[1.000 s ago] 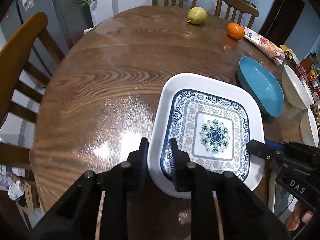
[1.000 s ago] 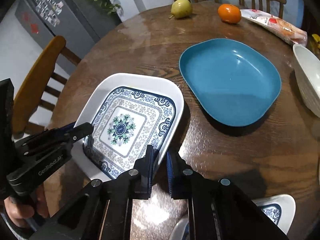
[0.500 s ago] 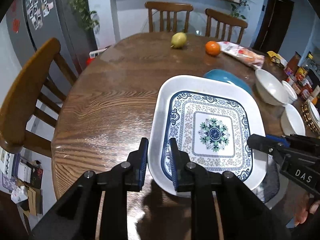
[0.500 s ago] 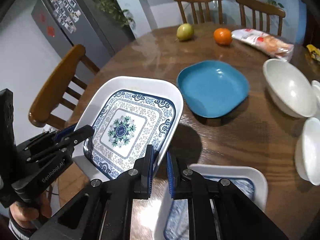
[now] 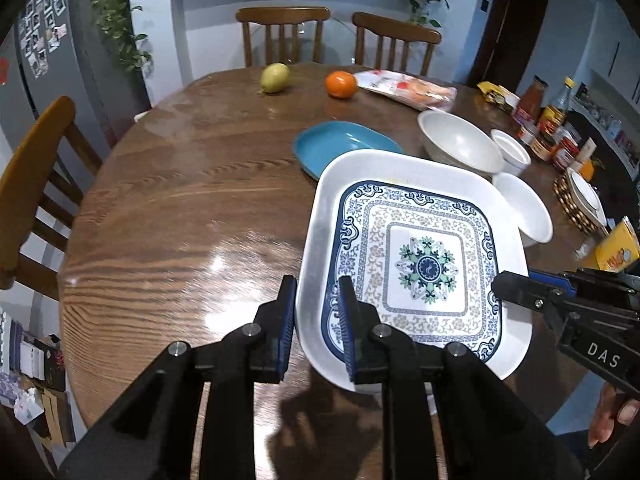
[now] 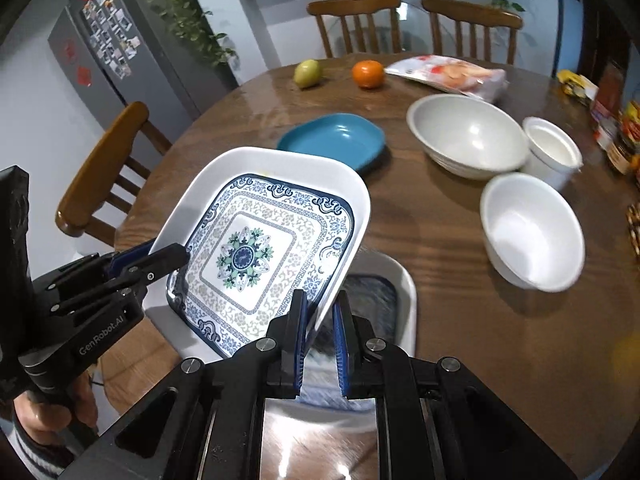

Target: Organize plates and bowls

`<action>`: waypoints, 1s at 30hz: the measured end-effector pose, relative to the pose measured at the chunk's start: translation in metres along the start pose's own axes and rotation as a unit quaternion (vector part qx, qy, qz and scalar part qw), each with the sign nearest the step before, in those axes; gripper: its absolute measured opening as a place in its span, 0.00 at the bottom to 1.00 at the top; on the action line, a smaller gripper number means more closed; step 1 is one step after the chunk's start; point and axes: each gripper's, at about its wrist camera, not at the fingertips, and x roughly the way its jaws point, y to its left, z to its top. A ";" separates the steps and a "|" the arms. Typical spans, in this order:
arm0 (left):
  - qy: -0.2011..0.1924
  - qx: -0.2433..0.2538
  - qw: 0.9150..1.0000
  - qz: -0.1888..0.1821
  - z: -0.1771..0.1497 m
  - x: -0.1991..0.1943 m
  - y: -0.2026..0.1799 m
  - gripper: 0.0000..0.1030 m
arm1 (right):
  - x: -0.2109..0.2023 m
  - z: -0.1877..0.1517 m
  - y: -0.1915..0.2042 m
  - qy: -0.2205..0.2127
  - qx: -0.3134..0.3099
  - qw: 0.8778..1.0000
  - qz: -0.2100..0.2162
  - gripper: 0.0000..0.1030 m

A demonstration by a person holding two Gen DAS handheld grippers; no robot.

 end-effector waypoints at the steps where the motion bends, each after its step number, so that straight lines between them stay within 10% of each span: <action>1: 0.003 -0.001 1.000 -0.002 -0.001 0.001 -0.003 0.17 | -0.002 -0.003 -0.003 0.001 0.002 1.000 -0.002 0.14; 30: 0.076 0.010 0.997 -0.014 -0.044 0.031 -0.034 0.17 | 0.034 -0.024 -0.043 0.066 -0.002 0.998 -0.023 0.14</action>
